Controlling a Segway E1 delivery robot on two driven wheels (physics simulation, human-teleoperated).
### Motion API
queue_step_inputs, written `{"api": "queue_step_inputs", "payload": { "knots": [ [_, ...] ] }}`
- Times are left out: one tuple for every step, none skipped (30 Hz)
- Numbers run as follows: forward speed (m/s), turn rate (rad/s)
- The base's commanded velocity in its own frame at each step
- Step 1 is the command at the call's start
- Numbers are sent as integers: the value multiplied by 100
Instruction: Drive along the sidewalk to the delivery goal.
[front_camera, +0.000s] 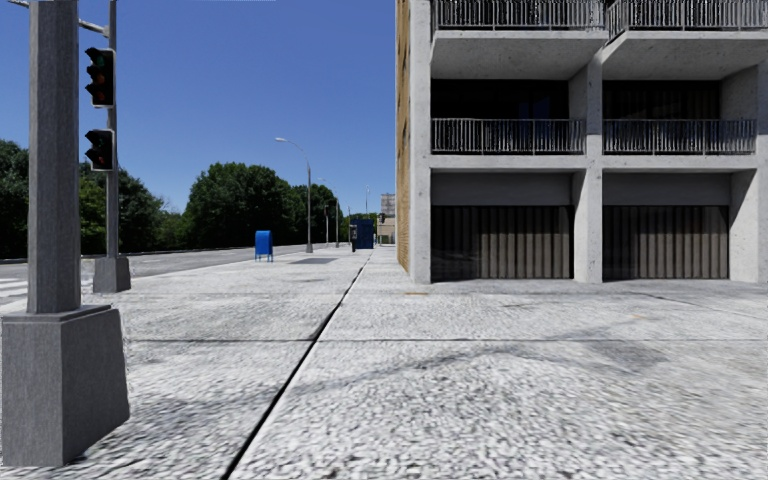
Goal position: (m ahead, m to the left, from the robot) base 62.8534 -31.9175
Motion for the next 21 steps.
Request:
{"api": "queue_step_inputs", "payload": {
  "knots": [
    [200, 0],
    [200, 0],
    [200, 0],
    [200, 0],
    [200, 0],
    [200, 0],
    [200, 0],
    [200, 0],
    [200, 0],
    [200, 0],
    [200, 0],
    [200, 0],
    [200, 0],
    [200, 0],
    [200, 0],
    [200, 0],
    [200, 0],
    [200, 0],
    [200, 0],
    [200, 0],
    [200, 0]
  ]
}}
